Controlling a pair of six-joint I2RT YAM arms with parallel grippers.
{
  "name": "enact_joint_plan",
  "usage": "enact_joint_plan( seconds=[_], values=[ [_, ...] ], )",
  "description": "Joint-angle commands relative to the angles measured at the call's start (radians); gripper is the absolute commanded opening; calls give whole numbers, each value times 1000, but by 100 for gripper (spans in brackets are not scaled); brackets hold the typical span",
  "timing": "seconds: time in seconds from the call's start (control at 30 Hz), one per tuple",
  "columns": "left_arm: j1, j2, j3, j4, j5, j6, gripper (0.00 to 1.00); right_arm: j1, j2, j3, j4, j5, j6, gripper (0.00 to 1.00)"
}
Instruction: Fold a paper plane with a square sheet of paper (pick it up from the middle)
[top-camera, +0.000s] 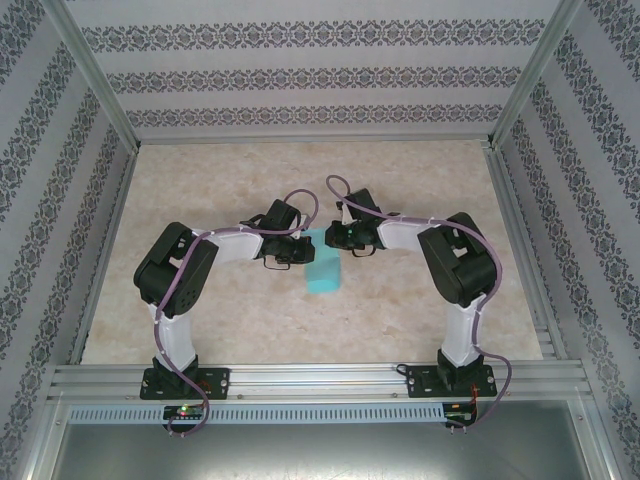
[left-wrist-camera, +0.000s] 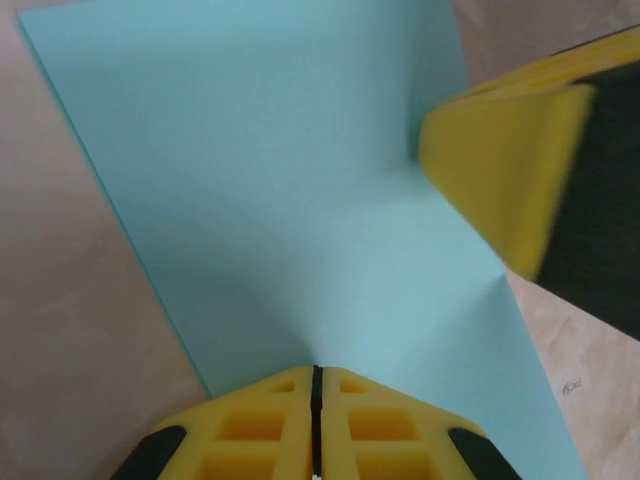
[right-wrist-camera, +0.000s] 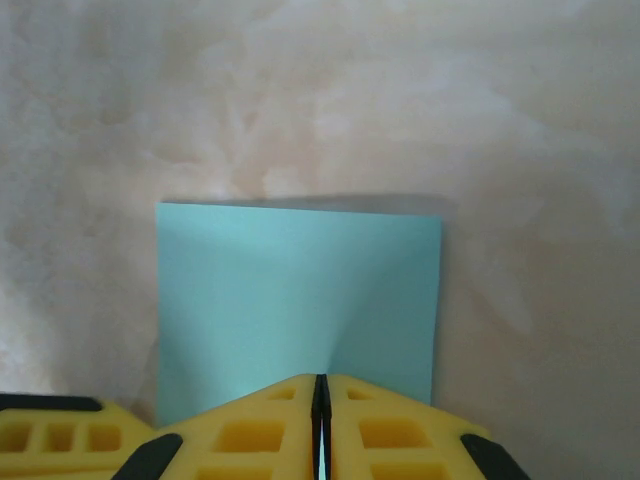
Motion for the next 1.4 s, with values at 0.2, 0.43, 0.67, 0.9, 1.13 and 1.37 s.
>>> enact_joint_plan(
  seconds=[0.2, 0.43, 0.67, 0.9, 1.13, 1.37],
  values=[
    [-3, 67, -45, -213, -129, 70, 11, -38, 72, 94, -14, 67, -21, 12],
    [-1, 72, -46, -216, -129, 77, 11, -49, 106, 153, -16, 74, -32, 13],
    [-1, 74, -49, -213, -133, 69, 11, -37, 67, 136, -51, 30, -64, 13],
    [0, 86, -45, -202, -137, 56, 11, -1, -30, 50, -73, -18, -71, 13],
    [-1, 94, -45, -203, -133, 60, 11, 32, -63, 8, -119, -30, -81, 13],
    [0, 100, -46, -205, -135, 66, 11, 38, -63, -22, -142, -50, -100, 13]
  ],
)
